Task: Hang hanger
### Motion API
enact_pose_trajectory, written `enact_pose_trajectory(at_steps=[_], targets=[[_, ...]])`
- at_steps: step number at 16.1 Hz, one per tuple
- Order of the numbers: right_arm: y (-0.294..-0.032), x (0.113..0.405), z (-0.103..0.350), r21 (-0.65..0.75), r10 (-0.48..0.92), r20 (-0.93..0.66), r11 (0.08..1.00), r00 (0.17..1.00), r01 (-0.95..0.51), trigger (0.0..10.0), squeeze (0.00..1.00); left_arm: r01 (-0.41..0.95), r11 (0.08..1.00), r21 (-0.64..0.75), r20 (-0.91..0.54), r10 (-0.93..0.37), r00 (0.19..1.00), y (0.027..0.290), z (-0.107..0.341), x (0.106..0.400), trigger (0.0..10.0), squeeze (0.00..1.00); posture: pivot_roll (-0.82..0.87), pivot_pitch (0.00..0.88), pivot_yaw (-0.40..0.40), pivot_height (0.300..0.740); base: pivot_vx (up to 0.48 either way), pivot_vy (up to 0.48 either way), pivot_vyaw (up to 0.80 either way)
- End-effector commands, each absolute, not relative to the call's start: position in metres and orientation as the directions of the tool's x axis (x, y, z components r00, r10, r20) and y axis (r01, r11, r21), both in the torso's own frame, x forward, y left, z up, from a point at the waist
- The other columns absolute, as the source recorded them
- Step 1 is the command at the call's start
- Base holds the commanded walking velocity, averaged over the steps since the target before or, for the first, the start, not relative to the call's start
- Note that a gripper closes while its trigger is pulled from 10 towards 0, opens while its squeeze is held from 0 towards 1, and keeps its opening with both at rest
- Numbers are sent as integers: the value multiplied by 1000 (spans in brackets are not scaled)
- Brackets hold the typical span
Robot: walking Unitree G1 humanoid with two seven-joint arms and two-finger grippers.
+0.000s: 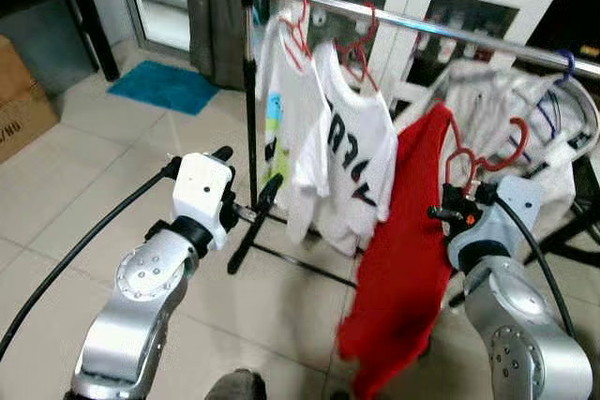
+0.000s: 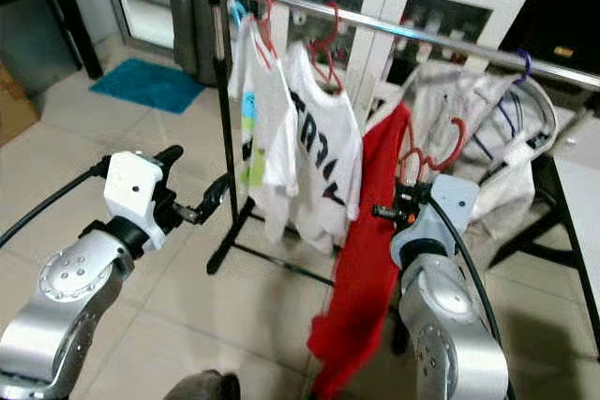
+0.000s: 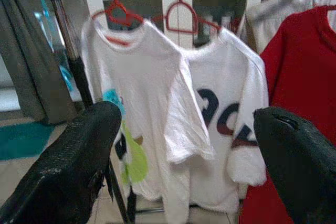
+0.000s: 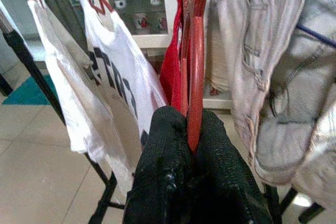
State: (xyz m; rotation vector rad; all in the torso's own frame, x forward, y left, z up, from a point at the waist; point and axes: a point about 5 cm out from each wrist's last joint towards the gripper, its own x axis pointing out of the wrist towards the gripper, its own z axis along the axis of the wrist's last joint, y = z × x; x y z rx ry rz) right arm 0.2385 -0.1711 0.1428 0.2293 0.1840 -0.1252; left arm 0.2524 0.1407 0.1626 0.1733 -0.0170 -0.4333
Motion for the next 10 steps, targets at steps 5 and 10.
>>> enact_pose_trajectory(at_steps=[5,10], targets=[[-172,240,149,205,-114,-161,968,980,146,10000,0,445,880,163,-22,-448,894,137,165,253,10000,0,68,60,-69,740,-311,0,0],[-167,243,156,134,-56,-122,988,991,72,10000,0,448,878,169,-30,-450,893,136,165,254,10000,0,65,62,-68,740,-233,0,0]])
